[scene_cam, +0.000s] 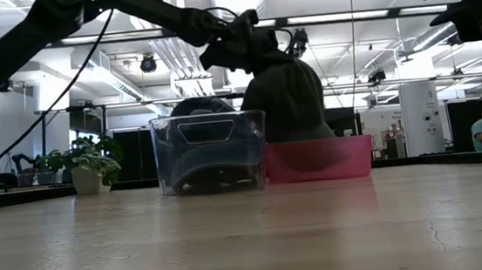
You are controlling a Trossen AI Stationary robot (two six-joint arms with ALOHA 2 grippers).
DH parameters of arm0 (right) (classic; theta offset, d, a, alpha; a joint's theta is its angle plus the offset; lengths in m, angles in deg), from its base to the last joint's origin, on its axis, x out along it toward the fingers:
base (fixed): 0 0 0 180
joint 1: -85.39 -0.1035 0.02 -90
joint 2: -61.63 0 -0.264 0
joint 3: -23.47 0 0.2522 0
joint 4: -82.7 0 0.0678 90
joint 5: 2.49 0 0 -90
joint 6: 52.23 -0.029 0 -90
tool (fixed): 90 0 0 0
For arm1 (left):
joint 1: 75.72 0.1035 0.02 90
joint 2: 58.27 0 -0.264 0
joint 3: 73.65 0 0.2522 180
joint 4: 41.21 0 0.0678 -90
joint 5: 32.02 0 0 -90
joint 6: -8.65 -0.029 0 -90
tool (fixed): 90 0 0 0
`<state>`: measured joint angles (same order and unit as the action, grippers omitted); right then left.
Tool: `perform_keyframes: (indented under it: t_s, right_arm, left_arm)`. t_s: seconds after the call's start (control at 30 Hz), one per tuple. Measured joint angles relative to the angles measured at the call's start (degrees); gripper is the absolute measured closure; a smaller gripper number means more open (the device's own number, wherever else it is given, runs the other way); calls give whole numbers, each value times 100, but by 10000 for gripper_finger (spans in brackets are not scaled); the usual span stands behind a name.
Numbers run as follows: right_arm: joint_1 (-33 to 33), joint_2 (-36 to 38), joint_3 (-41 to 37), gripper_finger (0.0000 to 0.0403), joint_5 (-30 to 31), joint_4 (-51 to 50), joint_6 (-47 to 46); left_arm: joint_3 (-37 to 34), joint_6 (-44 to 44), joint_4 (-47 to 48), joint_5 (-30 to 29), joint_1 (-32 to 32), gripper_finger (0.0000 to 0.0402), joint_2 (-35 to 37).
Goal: Pick & Place hat
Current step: Put the green cap into the red bin
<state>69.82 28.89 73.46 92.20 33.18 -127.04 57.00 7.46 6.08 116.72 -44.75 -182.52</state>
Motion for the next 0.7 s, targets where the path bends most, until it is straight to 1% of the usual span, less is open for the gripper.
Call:
perform_keyframes:
  t_s: [0.07, 0.13, 0.23, 0.37, 0.57, 0.7]
  right_arm:
    - [1, -64, -2, 154, -1, 9, -88]
    - [0, -120, -2, 154, -17, 70, -152]
    - [0, -207, -2, 154, -63, 258, -174]
    - [0, -323, -2, 154, -61, 507, -176]
    - [0, -486, -2, 154, -61, 514, -170]
    - [0, -575, -2, 154, -61, 522, -174]
  left_arm:
    - [-35, -31, -74, 72, -1, 360, -65]
    - [-87, -39, -130, -77, -26, 358, -119]
    - [-95, -84, -378, -772, -56, 357, -206]
    - [-97, -282, -797, -1425, -73, 347, -207]
    - [-97, -574, -1116, -2458, -168, 297, -206]
    - [-97, -613, -1324, -2795, -207, 273, -205]
